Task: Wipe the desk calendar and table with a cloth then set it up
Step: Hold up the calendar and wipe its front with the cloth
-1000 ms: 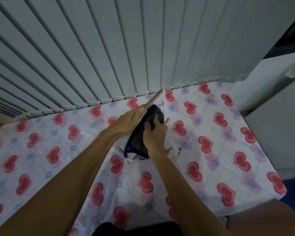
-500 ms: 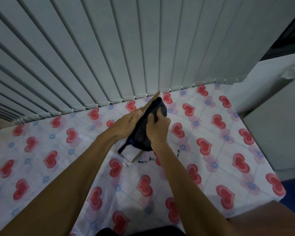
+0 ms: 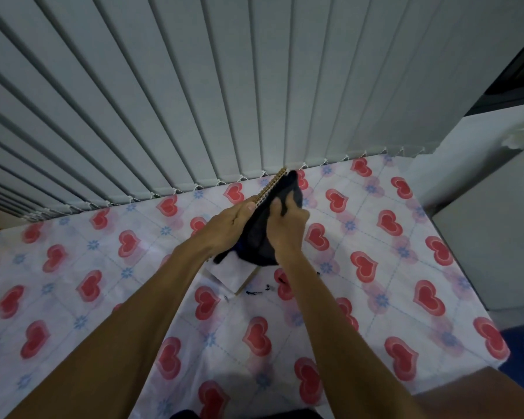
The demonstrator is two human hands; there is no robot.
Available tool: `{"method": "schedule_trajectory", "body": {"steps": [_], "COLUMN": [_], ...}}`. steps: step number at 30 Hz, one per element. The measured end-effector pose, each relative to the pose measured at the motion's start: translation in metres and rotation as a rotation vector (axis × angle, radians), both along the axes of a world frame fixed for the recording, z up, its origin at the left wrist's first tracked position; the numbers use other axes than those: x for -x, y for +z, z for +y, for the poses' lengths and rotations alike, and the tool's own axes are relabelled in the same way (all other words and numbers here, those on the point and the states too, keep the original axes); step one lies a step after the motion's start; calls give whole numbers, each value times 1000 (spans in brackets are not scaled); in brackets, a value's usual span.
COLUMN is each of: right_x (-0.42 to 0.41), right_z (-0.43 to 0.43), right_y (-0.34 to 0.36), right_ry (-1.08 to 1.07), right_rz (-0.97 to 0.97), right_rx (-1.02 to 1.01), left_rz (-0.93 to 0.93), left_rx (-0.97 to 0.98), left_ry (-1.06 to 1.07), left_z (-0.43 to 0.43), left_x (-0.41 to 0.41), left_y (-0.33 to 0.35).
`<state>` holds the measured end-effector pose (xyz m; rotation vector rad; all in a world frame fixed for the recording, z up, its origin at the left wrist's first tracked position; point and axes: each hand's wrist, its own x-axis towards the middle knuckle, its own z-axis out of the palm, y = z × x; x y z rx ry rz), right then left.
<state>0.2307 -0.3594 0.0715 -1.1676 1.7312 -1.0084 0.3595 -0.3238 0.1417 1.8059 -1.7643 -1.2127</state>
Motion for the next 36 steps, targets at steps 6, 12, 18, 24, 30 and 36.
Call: {"method": "schedule_trajectory", "body": {"steps": [6, 12, 18, 24, 30, 36], "right_x": [28, 1, 26, 12, 10, 16], "right_z": [-13, 19, -17, 3, -7, -16], "right_y": [-38, -7, -8, -3, -6, 10], "right_ry": [20, 93, 43, 33, 26, 40], "right_rz": [-55, -30, -44, -63, 21, -18], "right_rx": [-455, -93, -360, -198, -192, -196], "left_rz": [-10, 44, -19, -11, -18, -30], "left_rx": [-5, 10, 8, 14, 10, 30], "left_ry": [32, 10, 36, 32, 23, 14], "left_z": [-1, 0, -1, -1, -2, 0], "left_x": [-2, -1, -2, 1, -1, 1], "left_y": [-6, -6, -5, -5, -5, 0]}}
